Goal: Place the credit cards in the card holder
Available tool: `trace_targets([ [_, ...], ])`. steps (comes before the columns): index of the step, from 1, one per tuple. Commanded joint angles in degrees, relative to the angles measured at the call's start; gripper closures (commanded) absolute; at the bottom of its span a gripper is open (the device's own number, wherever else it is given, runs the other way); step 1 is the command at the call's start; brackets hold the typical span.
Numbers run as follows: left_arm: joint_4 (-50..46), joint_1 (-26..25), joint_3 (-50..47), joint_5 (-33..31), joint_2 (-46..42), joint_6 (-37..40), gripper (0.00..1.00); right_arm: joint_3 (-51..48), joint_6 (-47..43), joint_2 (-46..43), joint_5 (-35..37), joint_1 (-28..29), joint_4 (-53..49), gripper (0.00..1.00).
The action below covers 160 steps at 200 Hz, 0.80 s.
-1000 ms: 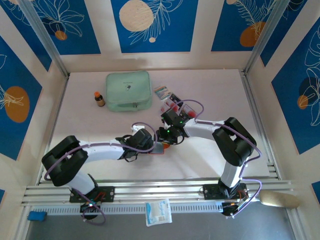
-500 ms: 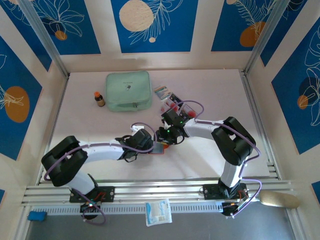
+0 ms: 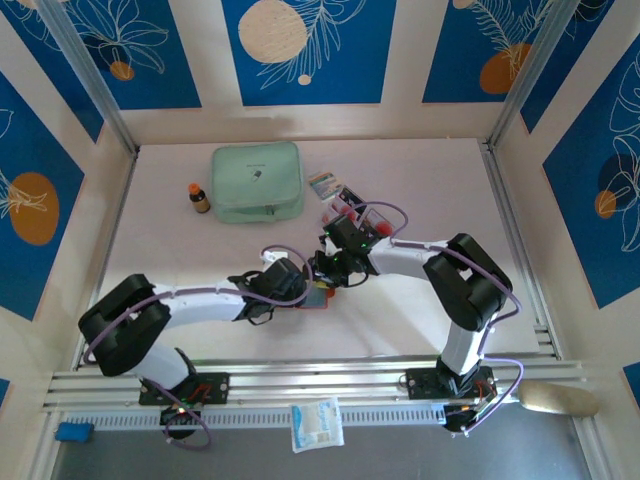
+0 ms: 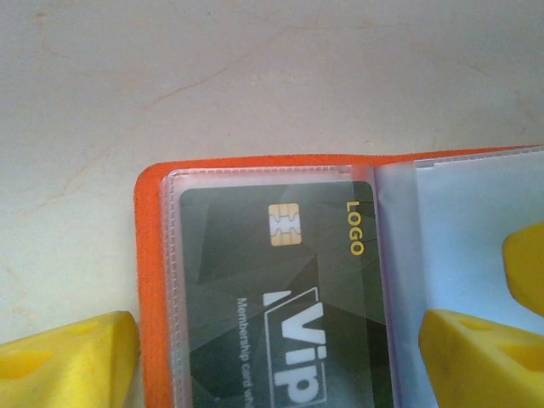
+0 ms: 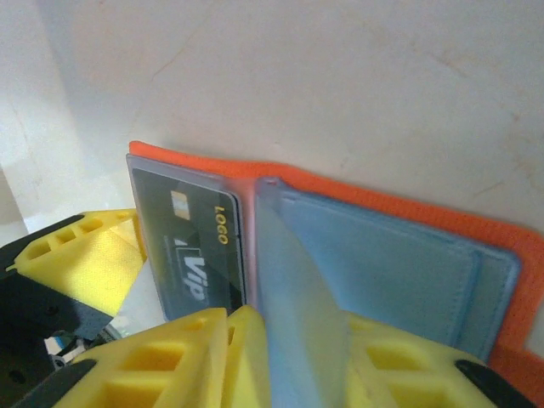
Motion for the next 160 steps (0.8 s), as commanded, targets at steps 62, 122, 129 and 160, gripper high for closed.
trace_targets([
  [62, -8.66, -0.19, -2.15, -6.04, -18.68, -0.61, 0.10, 6.50, 1.08, -0.46, -2.64, 2.82, -3.26, 0.51],
  [122, -12.03, 0.23, -5.73, -9.01, -26.34, -2.25, 0.10, 14.21, 1.65, 7.86, -2.82, 5.11, -4.66, 0.51],
  [129, -12.13, 0.23, -6.06, -9.20, -26.77, -2.37, 0.10, 14.89, 1.52, 8.89, -2.80, 5.28, -4.70, 0.50],
  [160, -12.16, 0.49, -6.76, -9.37, -27.29, -2.59, 0.10, 17.26, 1.41, 12.49, -2.96, 5.63, -5.13, 0.50],
])
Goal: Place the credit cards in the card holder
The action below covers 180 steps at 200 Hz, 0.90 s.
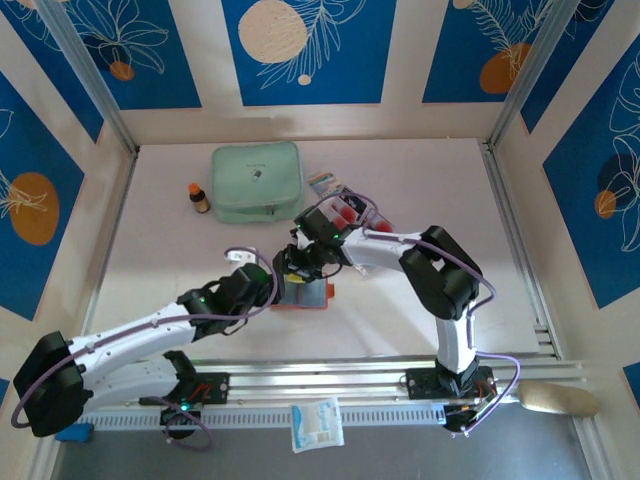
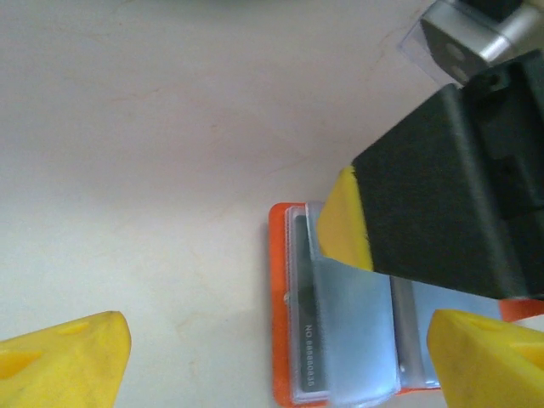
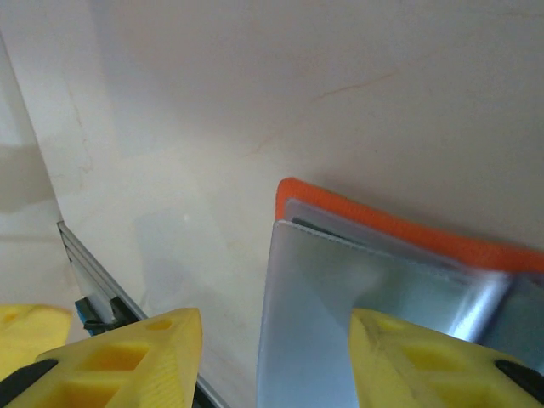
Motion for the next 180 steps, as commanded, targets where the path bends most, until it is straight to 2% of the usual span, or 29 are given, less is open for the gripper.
trace_targets([
  [1, -1.65, 0.42, -0.77, -1.93, -0.83, -1.02, 0.10, 2.05, 0.22, 1.98, -1.27, 0.50, -2.12, 0.51],
  [46, 0.55, 0.68, -2.01, -1.30, 1.44, -0.96, 0.09, 1.53, 0.12, 1.46, -1.26, 0.43, -2.09, 0.51],
  [133, 7.17, 0.95, -1.53, -0.73, 13.49, 0.69, 0.09, 0.56, 0.56, -0.19, -1.51, 0.37, -1.16, 0.51],
  [180, 7.02, 0.87, -1.88, -1.40, 16.80, 0.25, 0.10, -0.08, -1.68, -5.83, -1.13, -1.81, -3.48, 0.51],
])
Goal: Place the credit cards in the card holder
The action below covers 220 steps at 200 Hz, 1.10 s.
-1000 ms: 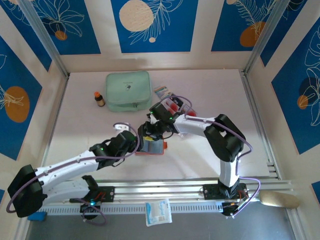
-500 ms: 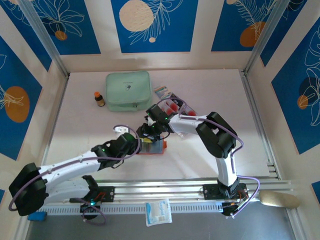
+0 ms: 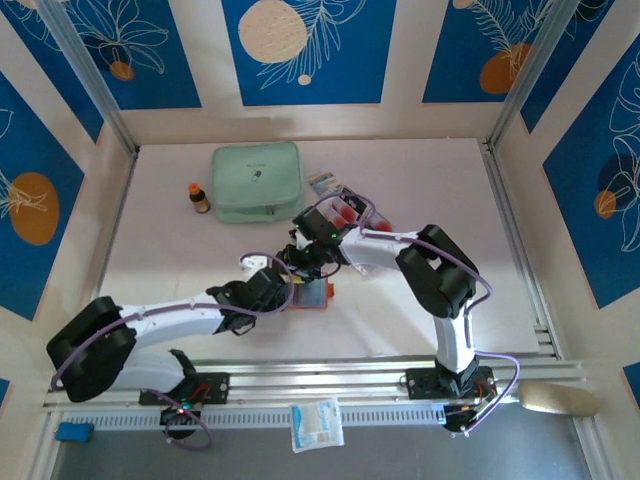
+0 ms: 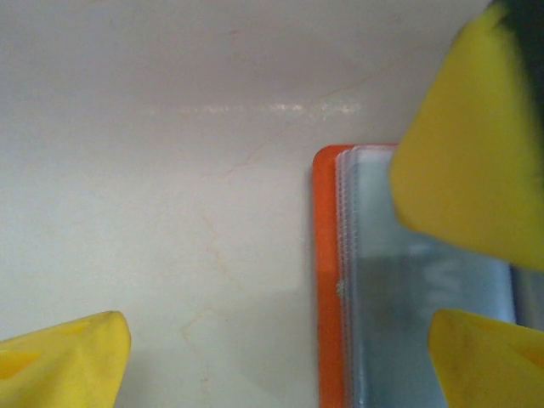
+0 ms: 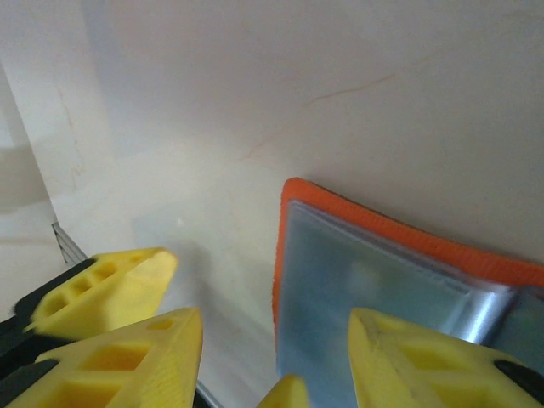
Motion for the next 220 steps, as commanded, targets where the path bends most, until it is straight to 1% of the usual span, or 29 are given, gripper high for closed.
trace_targets([
  [1, 0.51, 0.51, -0.71, -1.05, 0.90, -0.03, 0.10, -0.78, -1.72, -5.83, -1.00, -1.55, -2.70, 0.51],
  [20, 0.38, 0.47, -0.89, -1.19, 0.95, -0.42, 0.10, -1.23, -4.72, -9.28, 0.73, -3.63, -6.13, 0.51],
  [45, 0.33, 0.48, -1.10, -1.35, 1.01, -0.63, 0.10, -0.94, -11.11, -12.99, 4.58, -7.05, -13.58, 0.51],
  [82, 0.07, 0.49, -1.40, -1.30, 0.87, -0.88, 0.10, 0.80, -22.39, -16.15, 15.56, -12.34, -25.29, 0.52],
  [108, -0.19, 0.48, -1.68, -1.36, 0.76, -1.08, 0.10, 1.97, -29.13, -16.56, 24.33, -14.43, -30.91, 0.53],
  [130, -0.13, 0.55, -1.90, -1.38, 0.78, -1.28, 0.10, 2.43, -32.75, -16.67, 30.88, -14.87, -33.14, 0.55],
  [149, -0.15, 0.49, -1.94, -1.28, 0.77, -1.33, 0.10, 2.91, -34.73, -16.40, 34.71, -14.93, -34.07, 0.56],
  [191, -0.20, 0.50, -1.72, -1.26, 0.85, -1.28, 0.10, 3.41, -36.88, -15.60, 39.64, -14.51, -34.42, 0.59],
  [220, 0.06, 0.49, -1.76, -1.06, 1.08, -1.30, 0.10, 3.64, -37.78, -14.65, 40.63, -14.49, -33.91, 0.60],
])
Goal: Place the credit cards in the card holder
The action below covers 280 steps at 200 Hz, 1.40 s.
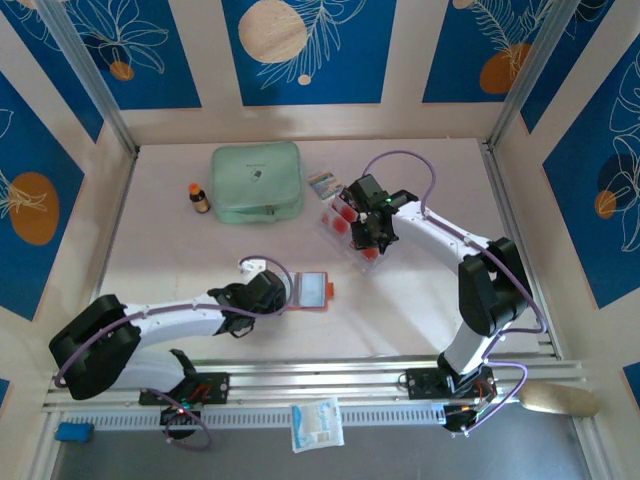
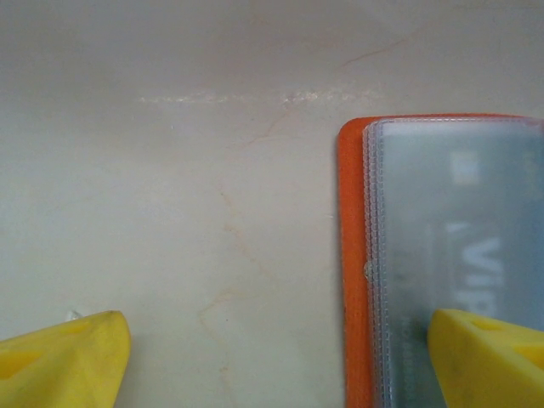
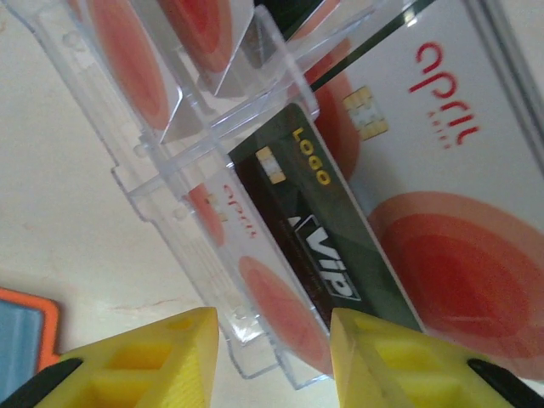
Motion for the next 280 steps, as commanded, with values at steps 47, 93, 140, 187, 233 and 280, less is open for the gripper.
trace_targets([
  [47, -0.06, 0.50, -0.19, -0.93, 0.63, -1.05, 0.10, 2.21, -2.88, 2.41, 2.30, 0.37, -0.30, 0.63],
  [93, -0.06, 0.47, -0.25, -0.86, 0.54, -1.12, 0.10, 1.99, -2.99, 3.53, 0.18, 0.37, 0.40, 0.68],
  [140, -0.04, 0.43, -0.38, -0.99, 0.47, -1.04, 0.10, 1.96, -3.50, 3.48, -2.25, -0.05, 0.68, 0.77],
  [187, -0.02, 0.47, -0.40, -1.05, 0.23, -1.20, 0.10, 1.92, -4.70, 2.63, -4.50, -0.37, 1.02, 0.88],
  [233, -0.67, 0.48, 0.16, -0.59, -0.80, -0.95, 0.10, 2.55, -7.68, 0.91, -6.10, -0.56, 1.04, 1.00],
  [280, -2.92, 0.48, 3.51, 0.74, -2.95, 0.00, 0.10, 5.76, -8.63, -1.90, -7.91, -0.29, -1.32, 1.00],
])
